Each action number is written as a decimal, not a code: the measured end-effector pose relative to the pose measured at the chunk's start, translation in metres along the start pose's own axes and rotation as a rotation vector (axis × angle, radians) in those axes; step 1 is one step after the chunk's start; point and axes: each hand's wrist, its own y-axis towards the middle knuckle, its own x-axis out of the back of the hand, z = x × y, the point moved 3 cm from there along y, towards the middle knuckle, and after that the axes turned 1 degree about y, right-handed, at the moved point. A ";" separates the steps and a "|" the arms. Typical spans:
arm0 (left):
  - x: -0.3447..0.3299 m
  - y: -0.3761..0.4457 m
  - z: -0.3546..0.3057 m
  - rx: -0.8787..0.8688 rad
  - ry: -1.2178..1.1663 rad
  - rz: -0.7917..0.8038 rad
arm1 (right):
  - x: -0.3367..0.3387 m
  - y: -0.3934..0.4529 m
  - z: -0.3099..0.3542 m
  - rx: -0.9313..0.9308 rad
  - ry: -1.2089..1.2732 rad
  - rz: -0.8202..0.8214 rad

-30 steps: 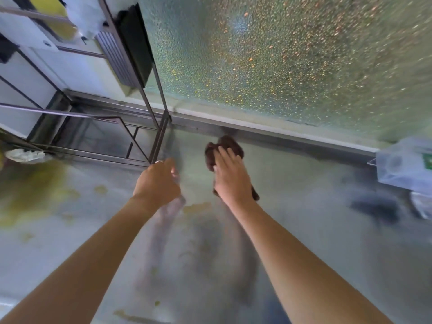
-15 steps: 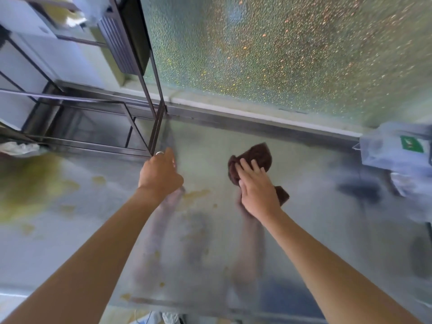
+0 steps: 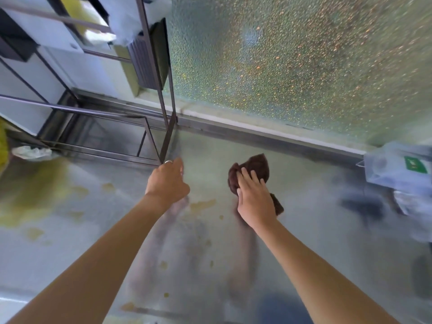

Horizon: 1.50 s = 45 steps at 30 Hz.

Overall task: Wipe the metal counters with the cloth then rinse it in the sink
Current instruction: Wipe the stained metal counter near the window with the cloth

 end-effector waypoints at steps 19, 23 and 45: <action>0.000 -0.004 -0.001 -0.023 -0.015 -0.052 | 0.000 0.101 0.018 -0.012 -0.048 -0.046; 0.000 -0.004 -0.005 0.017 0.004 -0.055 | -0.002 0.104 0.045 0.116 0.007 -0.059; 0.008 -0.005 -0.034 0.272 -0.015 -0.065 | 0.013 0.066 -0.139 0.007 -0.045 -0.299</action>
